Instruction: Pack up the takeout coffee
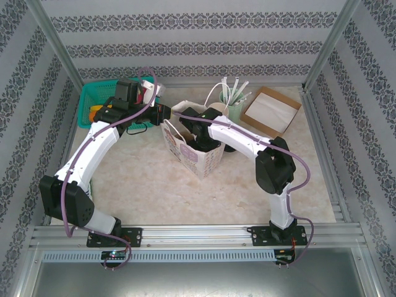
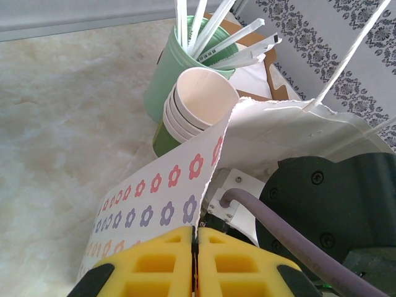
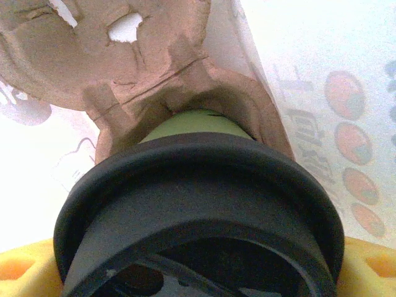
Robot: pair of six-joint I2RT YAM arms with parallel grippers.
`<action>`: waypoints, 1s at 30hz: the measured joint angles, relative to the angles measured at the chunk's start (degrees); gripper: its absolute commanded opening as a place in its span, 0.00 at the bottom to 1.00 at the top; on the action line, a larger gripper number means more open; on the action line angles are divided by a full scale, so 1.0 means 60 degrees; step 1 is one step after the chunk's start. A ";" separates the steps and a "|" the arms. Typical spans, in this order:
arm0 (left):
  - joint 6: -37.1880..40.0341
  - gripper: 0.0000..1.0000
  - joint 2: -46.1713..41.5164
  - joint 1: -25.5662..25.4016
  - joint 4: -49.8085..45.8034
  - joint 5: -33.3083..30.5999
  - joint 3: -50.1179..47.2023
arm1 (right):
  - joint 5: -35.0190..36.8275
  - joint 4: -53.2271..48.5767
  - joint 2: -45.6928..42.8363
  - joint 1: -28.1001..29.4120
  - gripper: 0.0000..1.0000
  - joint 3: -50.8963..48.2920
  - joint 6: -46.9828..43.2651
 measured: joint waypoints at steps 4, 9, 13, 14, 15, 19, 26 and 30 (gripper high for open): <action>0.0000 0.10 0.0000 -0.0004 0.0000 0.0029 0.0000 | 0.0000 -0.0160 0.0073 0.0000 0.61 0.0182 -0.0004; 0.0000 0.10 0.0000 -0.0007 0.0000 0.0029 0.0000 | -0.0007 -0.0583 0.0251 0.0000 0.64 0.0659 -0.0004; 0.0000 0.10 0.0000 -0.0055 0.0000 0.0025 0.0000 | -0.0004 -0.0714 0.0328 -0.0007 0.65 0.0780 0.0004; 0.0000 0.10 0.0000 -0.0069 0.0000 0.0025 0.0000 | -0.0007 -0.0721 0.0350 -0.0007 0.65 0.0794 0.0007; 0.0000 0.10 0.0000 -0.0069 0.0000 0.0025 0.0000 | -0.0007 -0.0718 0.0357 -0.0011 0.64 0.0794 0.0011; 0.0004 0.10 0.0000 -0.0069 0.0000 0.0025 0.0000 | -0.0044 -0.0605 0.0364 -0.0029 0.64 0.0630 0.0018; 0.0033 0.10 0.0000 -0.0069 0.0000 0.0025 0.0000 | -0.0120 -0.0474 0.0273 -0.0069 0.66 0.0510 -0.0025; 0.0044 0.10 0.0000 -0.0069 -0.0004 0.0022 0.0000 | -0.0153 -0.0605 0.0262 -0.0069 0.69 0.0674 -0.0069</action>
